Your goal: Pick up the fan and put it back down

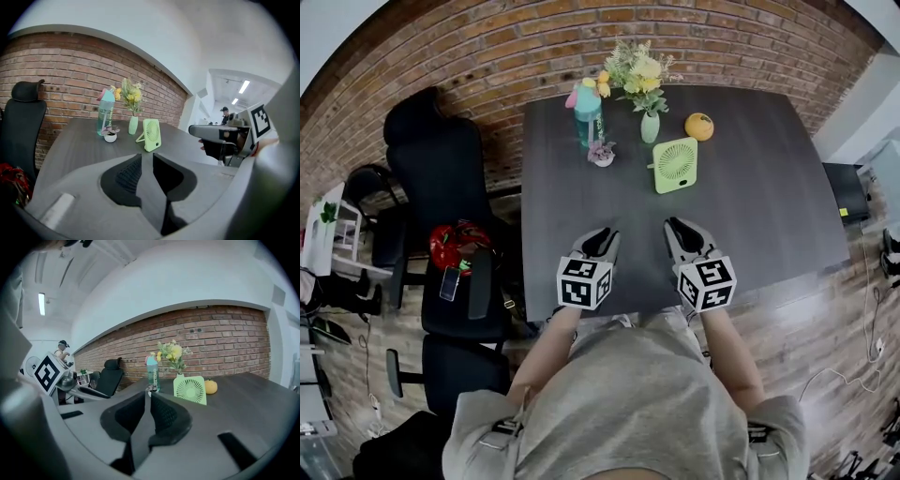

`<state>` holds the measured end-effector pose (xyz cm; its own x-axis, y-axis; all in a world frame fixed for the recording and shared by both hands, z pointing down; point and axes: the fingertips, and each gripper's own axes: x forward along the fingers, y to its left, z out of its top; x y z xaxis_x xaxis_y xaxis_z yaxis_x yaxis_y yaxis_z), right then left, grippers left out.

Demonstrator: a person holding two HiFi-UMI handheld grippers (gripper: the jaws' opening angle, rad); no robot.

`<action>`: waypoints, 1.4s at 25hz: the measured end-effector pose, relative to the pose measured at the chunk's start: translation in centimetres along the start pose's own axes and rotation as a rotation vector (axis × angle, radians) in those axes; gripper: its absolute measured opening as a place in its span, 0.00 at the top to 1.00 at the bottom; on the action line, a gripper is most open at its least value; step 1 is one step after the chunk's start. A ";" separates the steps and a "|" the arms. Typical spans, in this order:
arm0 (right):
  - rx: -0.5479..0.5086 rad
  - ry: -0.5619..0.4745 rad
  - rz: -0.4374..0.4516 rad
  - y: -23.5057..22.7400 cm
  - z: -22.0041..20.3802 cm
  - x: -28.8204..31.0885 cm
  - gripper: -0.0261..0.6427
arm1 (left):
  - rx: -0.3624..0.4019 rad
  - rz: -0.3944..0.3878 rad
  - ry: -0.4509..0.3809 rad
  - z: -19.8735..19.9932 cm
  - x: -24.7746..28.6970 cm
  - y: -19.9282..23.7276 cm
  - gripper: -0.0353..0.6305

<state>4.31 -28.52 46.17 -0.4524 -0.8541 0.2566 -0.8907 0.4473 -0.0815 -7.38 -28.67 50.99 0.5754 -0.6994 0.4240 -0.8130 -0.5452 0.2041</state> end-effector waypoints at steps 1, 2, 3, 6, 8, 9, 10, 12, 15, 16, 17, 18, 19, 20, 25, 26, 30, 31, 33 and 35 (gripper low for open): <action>-0.007 -0.008 0.001 0.4 0.2 -0.3 0.91 | 0.002 0.001 -0.008 0.1 -0.5 0.0 0.83; -0.011 -0.014 0.001 0.8 0.4 -0.5 0.92 | 0.003 0.002 -0.017 0.1 -1.0 -0.1 0.84; -0.010 -0.018 0.001 1.2 0.5 -0.7 0.92 | 0.003 0.002 -0.026 0.2 -1.4 -0.1 0.84; -0.002 -0.014 0.005 2.0 0.4 -1.2 0.95 | -0.007 0.006 -0.055 0.6 -2.4 -0.1 0.86; -0.006 -0.009 0.008 2.5 0.3 -1.6 0.96 | -0.013 0.012 -0.074 0.9 -3.1 0.0 0.87; -0.009 -0.009 0.011 2.7 0.2 -1.9 0.96 | -0.016 0.015 -0.085 1.1 -3.4 0.0 0.87; -0.010 -0.009 0.013 2.9 0.2 -2.1 0.96 | -0.019 0.017 -0.094 1.2 -3.8 0.0 0.88; -0.012 -0.011 0.018 3.2 0.1 -2.5 0.96 | -0.025 0.024 -0.109 1.4 -4.3 0.0 0.88; -0.008 -0.017 0.020 3.4 0.1 -2.9 0.96 | -0.032 0.032 -0.115 1.3 -4.8 0.0 0.88; -0.006 -0.019 0.019 3.4 0.1 -3.0 0.96 | -0.033 0.034 -0.115 1.2 -4.9 0.0 0.88; -0.005 -0.021 0.018 3.4 0.1 -2.9 0.96 | -0.033 0.034 -0.115 1.2 -5.0 0.1 0.88; -0.007 -0.021 0.017 3.4 0.2 -2.9 0.96 | -0.034 0.033 -0.113 1.1 -5.0 0.1 0.88; -0.012 -0.020 0.015 3.4 0.2 -2.9 0.96 | -0.034 0.032 -0.112 1.1 -5.1 0.1 0.88; -0.019 -0.017 0.012 3.4 0.2 -2.9 0.96 | -0.034 0.031 -0.111 1.1 -5.0 0.1 0.88; -0.022 -0.014 0.006 3.4 0.1 -3.0 0.96 | -0.025 0.023 -0.105 1.0 -4.8 0.0 0.88; -0.019 -0.015 0.007 3.3 0.1 -3.0 0.96 | -0.024 0.020 -0.103 1.0 -4.8 -0.1 0.88; -0.012 -0.015 0.013 3.3 0.1 -3.0 0.96 | -0.026 0.010 -0.100 1.0 -4.5 -0.3 0.88; -0.011 -0.016 0.015 3.3 0.1 -3.0 0.96 | -0.026 0.009 -0.099 1.0 -4.5 -0.4 0.88; -0.008 -0.017 0.017 3.3 0.1 -3.0 0.96 | -0.025 0.006 -0.096 0.9 -4.4 -0.5 0.88; -0.005 -0.018 0.017 3.3 0.1 -2.9 0.96 | -0.022 0.003 -0.093 0.7 -4.4 -0.5 0.88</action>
<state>2.70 -24.56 45.10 -0.4684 -0.8508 0.2381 -0.8825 0.4633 -0.0807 -9.44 -25.62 48.38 0.5782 -0.7413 0.3410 -0.8158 -0.5336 0.2231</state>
